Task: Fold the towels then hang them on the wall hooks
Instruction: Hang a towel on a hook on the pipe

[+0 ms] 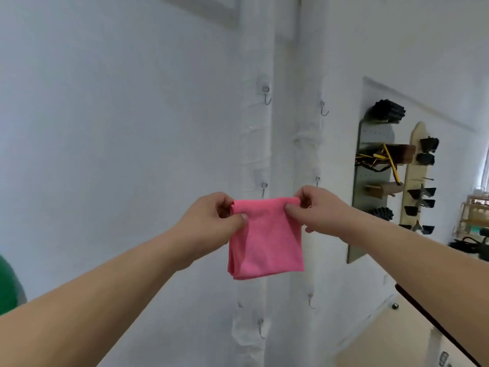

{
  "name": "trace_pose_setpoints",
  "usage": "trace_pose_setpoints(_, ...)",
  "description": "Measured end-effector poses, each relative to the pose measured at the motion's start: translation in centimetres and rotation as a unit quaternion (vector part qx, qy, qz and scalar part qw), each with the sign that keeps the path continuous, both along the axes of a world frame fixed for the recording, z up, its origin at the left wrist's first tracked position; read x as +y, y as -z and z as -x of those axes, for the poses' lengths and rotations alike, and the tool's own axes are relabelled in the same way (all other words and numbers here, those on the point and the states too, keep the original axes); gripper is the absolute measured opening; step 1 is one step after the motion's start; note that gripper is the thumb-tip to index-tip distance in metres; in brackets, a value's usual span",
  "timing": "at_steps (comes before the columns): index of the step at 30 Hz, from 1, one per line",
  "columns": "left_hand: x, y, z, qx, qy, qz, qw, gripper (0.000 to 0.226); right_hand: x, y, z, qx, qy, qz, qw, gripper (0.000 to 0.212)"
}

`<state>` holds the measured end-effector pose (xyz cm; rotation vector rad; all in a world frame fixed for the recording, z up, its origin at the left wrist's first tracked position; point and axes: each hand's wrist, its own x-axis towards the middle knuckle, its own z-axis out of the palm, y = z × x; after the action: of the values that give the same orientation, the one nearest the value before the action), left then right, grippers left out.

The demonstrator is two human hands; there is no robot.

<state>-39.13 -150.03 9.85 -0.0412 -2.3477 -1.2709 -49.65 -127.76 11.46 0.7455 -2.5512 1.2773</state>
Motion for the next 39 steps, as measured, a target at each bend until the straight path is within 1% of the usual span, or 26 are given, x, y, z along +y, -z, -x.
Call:
trace_pose_setpoints(4, -0.1, -2.8, 7.4, 0.048, -0.030, 0.002, 0.998, 0.005, -1.0, -4.0, 7.8, 0.069, 0.001, 0.038, 0.997, 0.012)
trace_pose_setpoints(10, -0.2, -9.9, 17.6, 0.111, -0.061, 0.007, 0.992, 0.007, -1.7, -11.9, 18.9, 0.180, -0.005, 0.085, 0.980, 0.012)
trace_pose_setpoints(16, -0.4, -18.1, 23.7, 0.207, -0.091, 0.063, 0.972, 0.013, -3.2, -18.5, 25.8, 0.300, 0.008, 0.159, 0.940, 0.014)
trace_pose_setpoints(20, -0.7, -23.4, 26.4, 0.257, -0.097, 0.097, 0.957, 0.023, -4.5, -22.2, 29.2, 0.340, 0.033, 0.204, 0.917, 0.015)
trace_pose_setpoints(24, -1.2, -25.2, 29.8, 0.287, -0.113, 0.103, 0.946, 0.026, -6.0, -23.9, 32.4, 0.344, 0.058, 0.219, 0.911, 0.012)
trace_pose_setpoints(29, -2.5, -24.4, 33.6, 0.283, -0.151, 0.095, 0.942, 0.019, -8.1, -23.4, 35.7, 0.310, 0.082, 0.203, 0.925, 0.016)
trace_pose_setpoints(30, -2.5, -24.3, 34.1, 0.285, -0.158, 0.098, 0.940, 0.017, -8.4, -23.3, 36.2, 0.292, 0.078, 0.195, 0.933, 0.019)
trace_pose_setpoints(32, -2.3, -23.9, 35.0, 0.283, -0.162, 0.115, 0.938, 0.016, -8.6, -23.2, 36.6, 0.217, 0.043, 0.194, 0.956, 0.024)
trace_pose_setpoints(34, -2.1, -23.3, 35.5, 0.283, -0.156, 0.124, 0.938, 0.018, -7.9, -23.1, 36.5, 0.153, 0.001, 0.197, 0.968, 0.024)
trace_pose_setpoints(35, -2.1, -23.1, 35.5, 0.277, -0.149, 0.127, 0.941, 0.020, -7.4, -23.1, 36.4, 0.141, -0.023, 0.188, 0.972, 0.023)
trace_pose_setpoints(37, -2.1, -22.5, 35.6, 0.259, -0.132, 0.136, 0.947, 0.026, -6.5, -23.1, 36.2, 0.157, -0.064, 0.152, 0.974, 0.023)
trace_pose_setpoints(39, -2.0, -22.3, 35.5, 0.253, -0.138, 0.171, 0.942, 0.030, -6.2, -23.1, 36.0, 0.235, -0.063, 0.105, 0.964, 0.024)
